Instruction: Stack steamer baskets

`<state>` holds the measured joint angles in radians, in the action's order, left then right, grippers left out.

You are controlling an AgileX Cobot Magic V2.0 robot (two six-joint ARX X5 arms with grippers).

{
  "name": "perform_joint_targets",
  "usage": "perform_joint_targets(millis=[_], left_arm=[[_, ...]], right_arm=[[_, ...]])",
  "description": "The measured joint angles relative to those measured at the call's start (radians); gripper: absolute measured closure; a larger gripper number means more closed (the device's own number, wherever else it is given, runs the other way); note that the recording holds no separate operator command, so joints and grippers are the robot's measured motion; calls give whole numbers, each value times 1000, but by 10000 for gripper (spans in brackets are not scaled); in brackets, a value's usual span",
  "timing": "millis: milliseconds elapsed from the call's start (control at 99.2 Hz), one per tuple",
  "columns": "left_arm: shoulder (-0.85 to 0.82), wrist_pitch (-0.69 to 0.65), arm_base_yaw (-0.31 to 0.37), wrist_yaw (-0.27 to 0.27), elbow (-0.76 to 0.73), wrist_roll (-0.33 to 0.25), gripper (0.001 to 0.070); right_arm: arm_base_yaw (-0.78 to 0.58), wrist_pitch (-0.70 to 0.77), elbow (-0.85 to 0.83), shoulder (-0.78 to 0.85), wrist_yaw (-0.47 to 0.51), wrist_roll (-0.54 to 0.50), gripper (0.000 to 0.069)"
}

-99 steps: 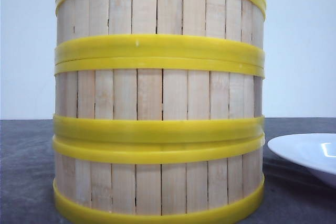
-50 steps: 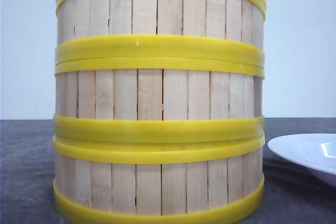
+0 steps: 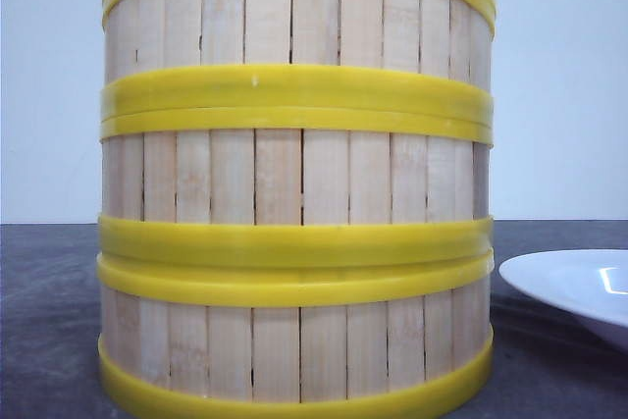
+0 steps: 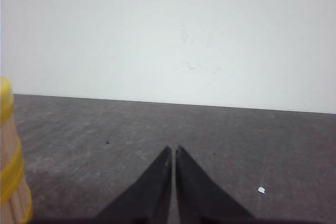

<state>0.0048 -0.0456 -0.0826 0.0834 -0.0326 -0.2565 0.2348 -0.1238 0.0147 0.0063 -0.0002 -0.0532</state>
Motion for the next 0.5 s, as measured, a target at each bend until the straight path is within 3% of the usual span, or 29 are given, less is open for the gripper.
perform_joint_targets(millis=[504], left_arm=[[0,-26,0,15,0,-18,563]], right_arm=[[0,0,0,0,0,0,681]])
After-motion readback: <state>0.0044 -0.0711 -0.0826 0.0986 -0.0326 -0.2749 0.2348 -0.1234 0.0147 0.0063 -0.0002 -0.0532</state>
